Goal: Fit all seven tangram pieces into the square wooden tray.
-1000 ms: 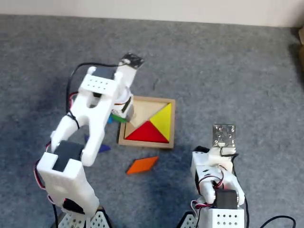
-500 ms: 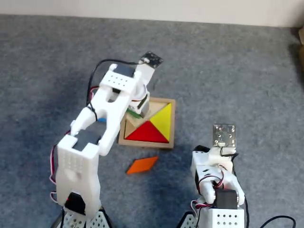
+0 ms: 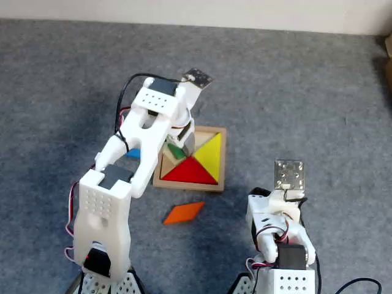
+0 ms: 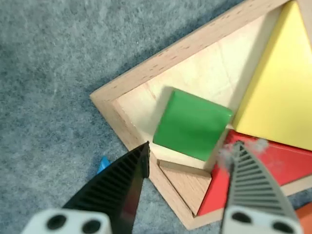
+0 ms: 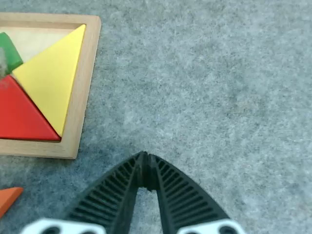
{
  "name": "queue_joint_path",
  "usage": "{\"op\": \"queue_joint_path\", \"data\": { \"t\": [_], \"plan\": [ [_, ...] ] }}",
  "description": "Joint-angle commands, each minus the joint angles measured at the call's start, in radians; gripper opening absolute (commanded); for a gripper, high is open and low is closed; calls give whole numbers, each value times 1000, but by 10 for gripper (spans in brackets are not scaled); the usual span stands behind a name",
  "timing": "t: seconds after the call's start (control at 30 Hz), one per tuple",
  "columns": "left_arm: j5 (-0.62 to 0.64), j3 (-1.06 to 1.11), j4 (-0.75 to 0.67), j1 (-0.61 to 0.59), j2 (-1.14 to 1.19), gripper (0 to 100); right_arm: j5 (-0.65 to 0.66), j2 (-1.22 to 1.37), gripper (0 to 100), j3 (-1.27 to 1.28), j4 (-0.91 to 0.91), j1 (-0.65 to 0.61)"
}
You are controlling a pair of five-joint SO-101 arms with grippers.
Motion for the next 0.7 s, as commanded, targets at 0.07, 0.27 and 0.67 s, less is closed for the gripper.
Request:
{"op": "queue_joint_path", "data": {
  "t": [0.07,0.27,0.67],
  "plan": [
    [15,-61,-17,-24,-21,262,-9,-4,5,104,-30,13],
    [69,-61,-101,-54,-13,262,-9,-4,5,104,-30,13],
    [68,-67,-100,-99,119,262,-9,-4,5,104,-30,13]
  ]
}}
